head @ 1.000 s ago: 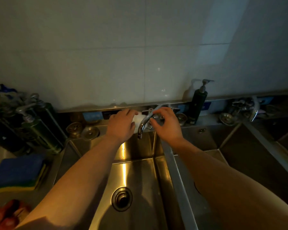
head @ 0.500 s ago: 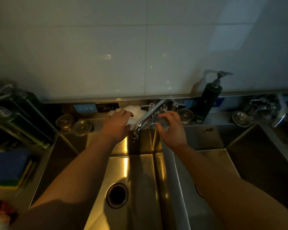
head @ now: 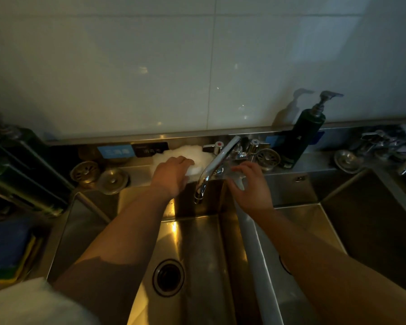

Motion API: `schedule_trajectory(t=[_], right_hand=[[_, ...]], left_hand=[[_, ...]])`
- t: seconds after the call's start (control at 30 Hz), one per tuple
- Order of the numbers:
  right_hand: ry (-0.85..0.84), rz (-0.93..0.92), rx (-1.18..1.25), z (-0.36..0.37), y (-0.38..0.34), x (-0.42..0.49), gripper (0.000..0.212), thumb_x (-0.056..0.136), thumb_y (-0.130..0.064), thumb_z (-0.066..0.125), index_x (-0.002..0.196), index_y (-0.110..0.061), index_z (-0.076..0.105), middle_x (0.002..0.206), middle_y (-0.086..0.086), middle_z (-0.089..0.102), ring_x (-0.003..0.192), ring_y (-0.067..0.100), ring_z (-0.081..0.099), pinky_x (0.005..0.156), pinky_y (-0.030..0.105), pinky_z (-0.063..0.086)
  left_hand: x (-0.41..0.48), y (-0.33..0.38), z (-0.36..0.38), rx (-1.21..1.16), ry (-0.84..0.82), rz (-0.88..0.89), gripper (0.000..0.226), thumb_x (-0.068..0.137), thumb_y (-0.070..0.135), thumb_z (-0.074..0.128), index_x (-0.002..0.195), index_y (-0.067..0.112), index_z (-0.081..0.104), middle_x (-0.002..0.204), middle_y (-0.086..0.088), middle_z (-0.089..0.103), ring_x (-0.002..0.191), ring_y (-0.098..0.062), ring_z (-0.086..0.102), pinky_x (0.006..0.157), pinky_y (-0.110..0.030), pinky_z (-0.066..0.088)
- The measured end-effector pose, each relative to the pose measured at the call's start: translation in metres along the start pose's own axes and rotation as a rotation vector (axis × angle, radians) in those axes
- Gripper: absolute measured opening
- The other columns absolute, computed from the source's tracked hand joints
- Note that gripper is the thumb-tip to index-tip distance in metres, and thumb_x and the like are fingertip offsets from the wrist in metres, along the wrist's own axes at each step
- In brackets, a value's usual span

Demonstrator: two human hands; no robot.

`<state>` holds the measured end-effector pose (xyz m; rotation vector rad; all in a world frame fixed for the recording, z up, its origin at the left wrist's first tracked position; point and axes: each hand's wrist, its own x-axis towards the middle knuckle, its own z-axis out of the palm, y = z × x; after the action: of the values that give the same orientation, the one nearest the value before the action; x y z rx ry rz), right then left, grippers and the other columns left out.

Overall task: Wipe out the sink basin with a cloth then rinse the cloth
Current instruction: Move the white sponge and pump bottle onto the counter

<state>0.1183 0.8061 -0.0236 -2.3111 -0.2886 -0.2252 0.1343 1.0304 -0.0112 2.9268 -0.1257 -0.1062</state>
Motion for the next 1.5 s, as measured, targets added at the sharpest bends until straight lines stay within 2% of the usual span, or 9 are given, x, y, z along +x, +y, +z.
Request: schedule_trajectory(t=[0.1, 0.3, 0.43, 0.73, 0.97, 1.03, 1.13, 1.27, 1.5], right_hand=[[0.005, 0.002, -0.021, 0.001, 0.006, 0.000, 0.027, 0.083, -0.027, 0.068, 0.108, -0.026, 0.059, 0.124, -0.004, 0.046, 0.107, 0.004, 0.042, 0.078, 0.005, 0.029], [-0.006, 0.016, -0.012, -0.001, 0.015, -0.002, 0.027, 0.081, -0.027, 0.068, 0.107, -0.027, 0.059, 0.124, -0.002, 0.046, 0.107, 0.007, 0.045, 0.080, 0.007, 0.029], [-0.005, 0.005, -0.012, -0.003, 0.013, -0.003, 0.029, 0.082, -0.027, 0.067, 0.110, -0.029, 0.057, 0.125, -0.003, 0.045, 0.109, 0.008, 0.045, 0.081, 0.010, 0.030], [0.008, -0.033, 0.014, -0.015, 0.002, -0.008, 0.030, 0.083, -0.029, 0.067, 0.111, -0.026, 0.057, 0.124, -0.004, 0.046, 0.106, 0.003, 0.042, 0.078, 0.006, 0.029], [0.000, -0.028, 0.040, -0.038, -0.001, -0.024, 0.032, 0.084, -0.033, 0.064, 0.115, -0.028, 0.055, 0.132, -0.004, 0.041, 0.114, 0.005, 0.038, 0.084, 0.012, 0.030], [-0.003, -0.010, 0.075, -0.047, 0.000, -0.027, 0.031, 0.085, -0.034, 0.063, 0.114, -0.030, 0.054, 0.133, -0.006, 0.039, 0.114, 0.003, 0.035, 0.083, 0.009, 0.027], [0.016, -0.018, 0.104, -0.063, 0.005, -0.032, 0.029, 0.085, -0.035, 0.064, 0.112, -0.030, 0.055, 0.126, -0.010, 0.038, 0.109, 0.000, 0.036, 0.078, 0.004, 0.025], [0.008, 0.002, 0.103, -0.088, 0.015, -0.032, 0.031, 0.086, -0.036, 0.064, 0.114, -0.029, 0.055, 0.131, -0.007, 0.039, 0.114, 0.006, 0.041, 0.089, 0.016, 0.033], [0.095, 0.000, 0.051, -0.128, 0.042, -0.032, 0.032, 0.085, -0.033, 0.066, 0.114, -0.024, 0.058, 0.128, -0.003, 0.043, 0.109, 0.006, 0.045, 0.086, 0.014, 0.032]], left_hand=[[0.010, -0.002, 0.009, 0.091, -0.111, -0.046, 0.051, 0.090, 0.027, 0.057, 0.137, 0.029, 0.038, 0.134, -0.001, 0.048, 0.118, -0.024, 0.047, 0.095, -0.041, 0.041], [0.010, -0.009, 0.011, 0.102, -0.096, -0.032, 0.057, 0.083, 0.017, 0.065, 0.133, 0.030, 0.042, 0.124, -0.003, 0.053, 0.110, -0.025, 0.052, 0.089, -0.039, 0.046], [-0.002, -0.011, 0.003, 0.033, -0.029, 0.002, 0.042, 0.091, 0.025, 0.055, 0.131, 0.028, 0.046, 0.119, -0.006, 0.056, 0.107, -0.026, 0.052, 0.087, -0.042, 0.048], [-0.028, -0.001, -0.047, 0.141, 0.122, -0.022, 0.045, 0.096, 0.021, 0.047, 0.139, 0.024, 0.040, 0.132, -0.009, 0.051, 0.116, -0.029, 0.049, 0.088, -0.044, 0.047], [-0.034, 0.054, -0.098, 0.090, 0.385, 0.023, 0.042, 0.097, 0.020, 0.044, 0.139, 0.017, 0.042, 0.128, -0.016, 0.051, 0.112, -0.036, 0.047, 0.085, -0.045, 0.042], [-0.034, 0.073, -0.108, 0.093, 0.419, 0.052, 0.041, 0.097, 0.020, 0.045, 0.138, 0.018, 0.043, 0.127, -0.015, 0.052, 0.112, -0.036, 0.047, 0.084, -0.043, 0.041], [-0.034, 0.099, -0.115, 0.120, 0.432, 0.117, 0.041, 0.097, 0.020, 0.045, 0.138, 0.021, 0.043, 0.126, -0.012, 0.053, 0.111, -0.034, 0.048, 0.082, -0.043, 0.043], [-0.034, 0.133, -0.116, 0.124, 0.405, 0.204, 0.040, 0.097, 0.018, 0.045, 0.138, 0.020, 0.045, 0.127, -0.011, 0.053, 0.113, -0.032, 0.048, 0.084, -0.042, 0.041], [-0.027, 0.189, -0.099, 0.161, 0.340, 0.293, 0.041, 0.099, 0.021, 0.042, 0.140, 0.023, 0.041, 0.129, -0.009, 0.051, 0.115, -0.030, 0.047, 0.087, -0.042, 0.040]])
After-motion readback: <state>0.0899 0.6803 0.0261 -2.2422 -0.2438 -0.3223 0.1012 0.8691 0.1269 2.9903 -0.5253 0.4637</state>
